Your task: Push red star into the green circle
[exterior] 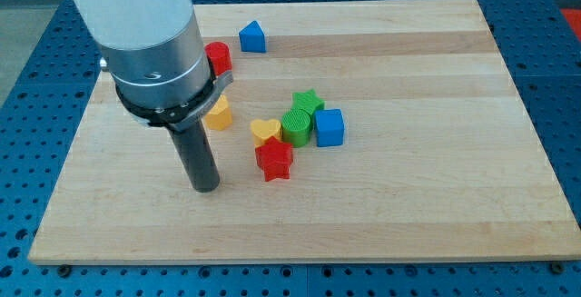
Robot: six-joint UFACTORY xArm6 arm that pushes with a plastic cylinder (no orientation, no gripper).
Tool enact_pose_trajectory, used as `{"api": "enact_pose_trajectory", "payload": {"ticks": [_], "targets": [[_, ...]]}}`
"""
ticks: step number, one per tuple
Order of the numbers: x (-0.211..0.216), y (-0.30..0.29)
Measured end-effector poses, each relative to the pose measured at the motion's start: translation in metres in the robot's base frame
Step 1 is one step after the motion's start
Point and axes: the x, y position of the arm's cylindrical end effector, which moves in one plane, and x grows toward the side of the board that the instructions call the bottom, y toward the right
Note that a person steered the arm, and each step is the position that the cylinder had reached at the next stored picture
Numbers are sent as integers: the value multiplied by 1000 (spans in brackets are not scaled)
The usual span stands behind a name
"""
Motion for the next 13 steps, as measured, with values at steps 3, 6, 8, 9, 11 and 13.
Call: {"api": "enact_pose_trajectory", "payload": {"ticks": [3,6,8,9,11,13], "targets": [[-2,18],[-4,57],[-17,58],[-21,61],[-21,84],[-21,93]]}}
